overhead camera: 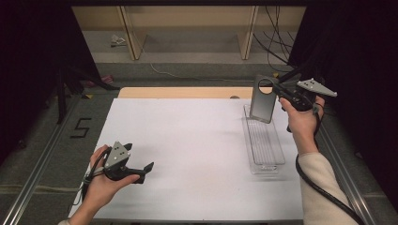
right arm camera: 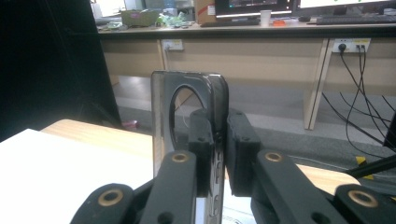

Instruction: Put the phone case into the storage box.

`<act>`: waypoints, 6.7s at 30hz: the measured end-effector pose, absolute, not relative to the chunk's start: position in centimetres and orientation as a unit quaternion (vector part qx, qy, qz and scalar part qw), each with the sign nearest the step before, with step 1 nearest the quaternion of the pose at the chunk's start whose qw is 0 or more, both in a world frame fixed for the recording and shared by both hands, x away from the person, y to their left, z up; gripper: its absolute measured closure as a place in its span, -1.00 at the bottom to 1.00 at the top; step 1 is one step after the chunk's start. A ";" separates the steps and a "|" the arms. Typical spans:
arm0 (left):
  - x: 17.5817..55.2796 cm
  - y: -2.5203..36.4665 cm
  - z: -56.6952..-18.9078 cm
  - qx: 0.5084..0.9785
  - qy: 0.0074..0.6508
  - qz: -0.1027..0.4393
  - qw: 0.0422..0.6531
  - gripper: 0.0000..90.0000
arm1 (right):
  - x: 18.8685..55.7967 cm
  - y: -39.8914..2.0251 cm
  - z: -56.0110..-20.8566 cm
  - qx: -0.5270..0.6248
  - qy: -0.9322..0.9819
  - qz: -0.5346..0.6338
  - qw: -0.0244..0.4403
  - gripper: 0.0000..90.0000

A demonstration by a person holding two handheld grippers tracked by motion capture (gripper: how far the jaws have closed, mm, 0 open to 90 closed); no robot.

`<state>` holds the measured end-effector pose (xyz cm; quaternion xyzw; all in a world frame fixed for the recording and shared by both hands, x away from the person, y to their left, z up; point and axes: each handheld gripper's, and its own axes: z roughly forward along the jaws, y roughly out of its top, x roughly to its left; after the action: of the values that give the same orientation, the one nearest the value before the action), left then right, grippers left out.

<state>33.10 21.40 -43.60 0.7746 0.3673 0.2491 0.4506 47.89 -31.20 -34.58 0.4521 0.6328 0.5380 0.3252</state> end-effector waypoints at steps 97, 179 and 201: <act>33.1 21.6 -43.7 0.773 0.370 0.250 0.450 -1.00 | 50.2 -30.9 -36.0 0.457 0.641 0.523 0.327 0.84; 33.0 21.6 -43.7 0.772 0.371 0.250 0.451 -1.00 | 51.8 -30.9 -38.3 0.462 0.661 0.493 0.325 0.84; 33.0 21.6 -43.7 0.773 0.370 0.250 0.450 -1.00 | 52.0 -30.6 -39.0 0.460 0.670 0.489 0.316 0.83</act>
<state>33.03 21.62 -43.73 0.7733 0.3702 0.2502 0.4498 52.05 -30.60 -38.98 0.4603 0.6697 0.4894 0.3164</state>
